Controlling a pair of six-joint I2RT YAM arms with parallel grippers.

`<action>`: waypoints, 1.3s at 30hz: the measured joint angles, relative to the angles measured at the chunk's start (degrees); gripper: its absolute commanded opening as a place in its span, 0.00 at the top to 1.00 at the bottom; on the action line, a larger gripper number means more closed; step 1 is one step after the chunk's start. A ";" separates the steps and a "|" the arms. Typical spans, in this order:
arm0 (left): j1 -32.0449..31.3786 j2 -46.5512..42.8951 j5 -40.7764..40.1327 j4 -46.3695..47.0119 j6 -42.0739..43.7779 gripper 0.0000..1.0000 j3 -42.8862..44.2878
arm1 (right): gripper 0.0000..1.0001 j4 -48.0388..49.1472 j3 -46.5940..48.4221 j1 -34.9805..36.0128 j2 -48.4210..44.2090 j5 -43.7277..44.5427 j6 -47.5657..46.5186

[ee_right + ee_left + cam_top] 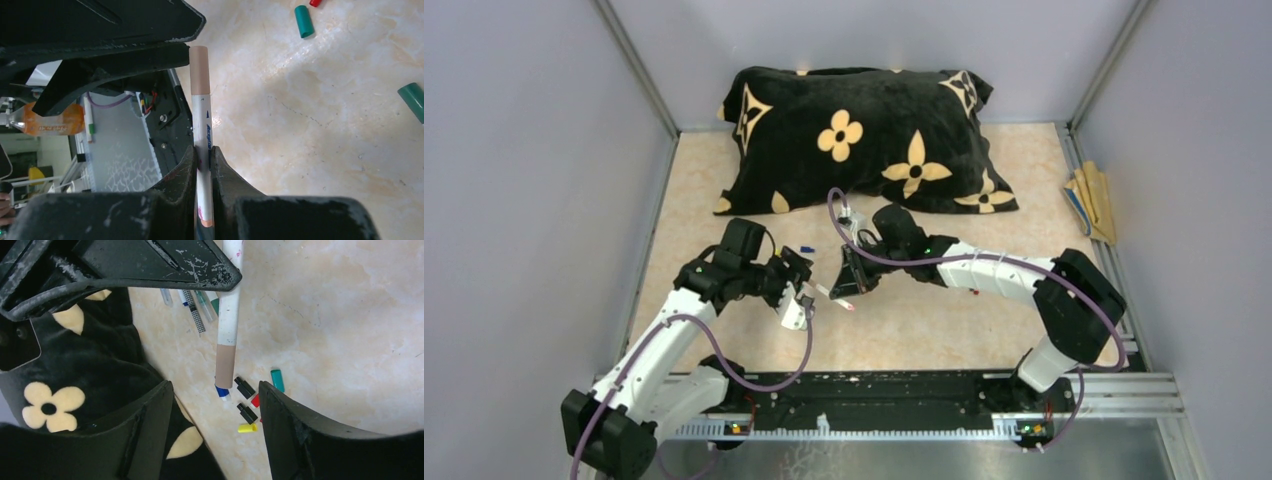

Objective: Open the pen caps

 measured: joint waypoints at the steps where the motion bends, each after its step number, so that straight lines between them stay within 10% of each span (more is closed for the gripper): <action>1: -0.48 0.11 -0.66 -0.02 0.31 0.36 0.00 | 1.00 0.09 0.15 0.00 0.20 -0.37 0.20; 10: -4.42 1.09 -4.66 -0.11 0.98 0.51 -0.85 | 1.00 0.92 2.08 0.00 1.79 -3.23 3.02; 17: -6.58 1.33 -7.21 1.18 -0.94 1.00 -1.25 | 1.00 1.07 3.21 0.00 3.96 -3.89 4.00; 23: -7.06 2.60 -8.70 2.19 -2.97 1.00 -1.25 | 0.76 1.36 3.43 -0.26 4.74 -3.76 4.92; 39: -7.08 3.87 -8.92 2.62 -9.99 1.00 0.00 | 0.68 11.74 1.25 -0.28 6.54 -5.18 12.57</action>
